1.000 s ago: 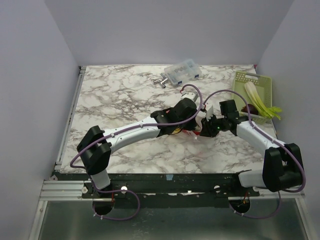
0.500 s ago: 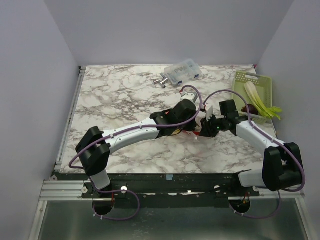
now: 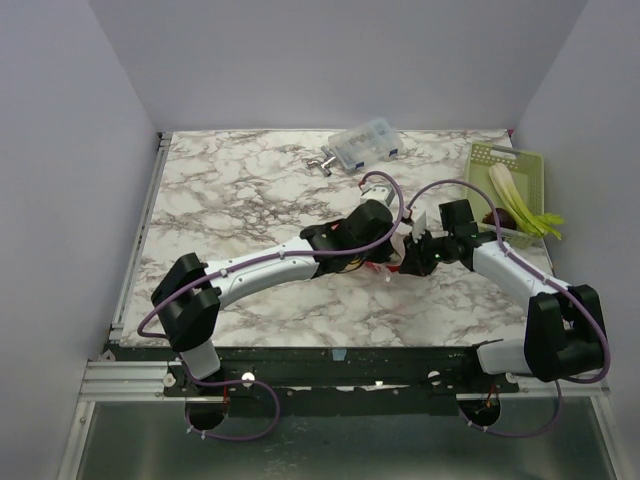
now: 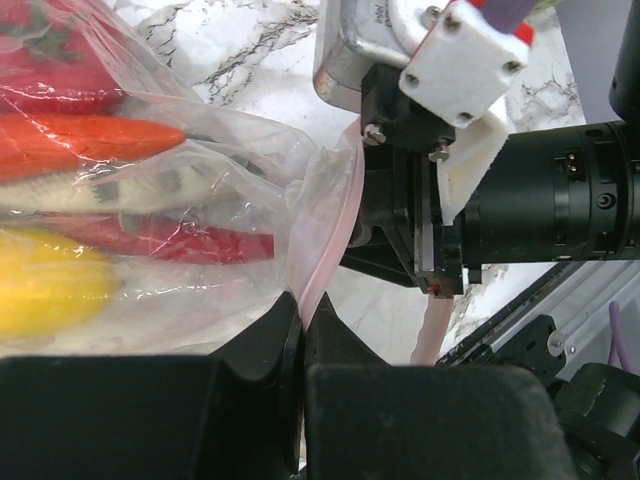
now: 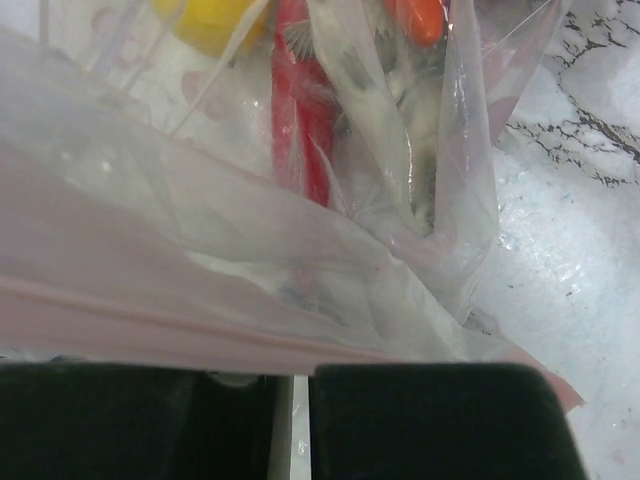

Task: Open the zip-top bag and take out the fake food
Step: Pick up the fake vegetable from the zipper food storage bag, then place the fake vegetable in the bin.

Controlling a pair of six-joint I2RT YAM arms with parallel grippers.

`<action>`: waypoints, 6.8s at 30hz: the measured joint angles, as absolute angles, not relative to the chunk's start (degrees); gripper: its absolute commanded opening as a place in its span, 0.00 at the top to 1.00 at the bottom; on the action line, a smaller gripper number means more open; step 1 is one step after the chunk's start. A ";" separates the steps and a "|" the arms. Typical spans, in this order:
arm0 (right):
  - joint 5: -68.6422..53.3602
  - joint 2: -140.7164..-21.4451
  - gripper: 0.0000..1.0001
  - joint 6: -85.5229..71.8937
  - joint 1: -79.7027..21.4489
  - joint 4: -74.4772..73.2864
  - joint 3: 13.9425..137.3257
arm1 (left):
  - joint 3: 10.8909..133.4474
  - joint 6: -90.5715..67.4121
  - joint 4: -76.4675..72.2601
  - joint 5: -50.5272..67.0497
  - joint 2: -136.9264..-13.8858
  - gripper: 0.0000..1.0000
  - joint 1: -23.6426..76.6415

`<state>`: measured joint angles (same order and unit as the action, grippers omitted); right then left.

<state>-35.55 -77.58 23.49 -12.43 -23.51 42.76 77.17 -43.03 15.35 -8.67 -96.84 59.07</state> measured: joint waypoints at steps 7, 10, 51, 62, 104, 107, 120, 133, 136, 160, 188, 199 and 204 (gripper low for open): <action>-35.88 -76.60 0.95 24.18 -12.43 -25.93 43.77 | 75.96 -43.53 14.87 -10.48 -96.62 1.00 59.13; -35.88 -74.87 0.95 25.17 -12.43 -27.11 43.90 | 75.61 -43.64 14.90 -11.57 -96.62 1.00 59.11; -25.91 -50.81 0.99 42.54 -12.43 -59.31 57.39 | 70.39 -43.33 16.84 -18.68 -90.98 1.00 58.00; -25.28 -47.48 0.99 42.22 -12.43 -64.62 58.02 | 69.63 -42.92 17.52 -18.68 -90.11 1.00 56.16; -29.04 -51.05 0.99 29.19 -1.67 -56.66 67.83 | 62.02 -42.19 16.60 -16.93 -85.25 1.00 53.21; -26.26 -51.48 1.00 26.83 -0.60 -52.47 66.72 | 60.99 -41.47 15.73 -16.40 -84.44 1.00 53.21; -15.62 -58.39 1.00 17.30 8.23 -32.88 59.31 | 60.82 -32.69 15.59 -12.88 -81.78 1.00 51.96; -10.20 -70.91 0.99 12.34 14.81 -18.48 56.29 | 58.67 -23.09 15.81 -6.79 -74.13 1.00 46.78; -9.63 -74.48 0.99 11.40 15.03 -16.78 56.29 | 56.84 -21.65 15.38 -5.87 -72.75 1.00 46.22; -14.00 -94.83 0.58 7.57 16.95 -16.43 65.60 | 53.30 -19.03 12.97 -1.45 -66.89 1.00 45.54; -34.54 -70.91 0.25 9.82 16.95 -16.29 54.85 | 45.30 -26.02 10.37 0.75 -57.19 1.00 44.21; -56.51 -63.72 0.20 12.05 16.95 -16.21 49.84 | 42.48 -28.88 6.72 4.10 -57.10 1.00 44.21; -65.30 -64.40 0.17 19.44 16.95 -22.33 50.43 | 42.39 -29.47 5.50 5.32 -57.10 1.00 44.27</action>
<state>-65.30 -64.40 19.44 16.95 -22.33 50.43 42.39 -29.47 5.50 5.32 -57.10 44.27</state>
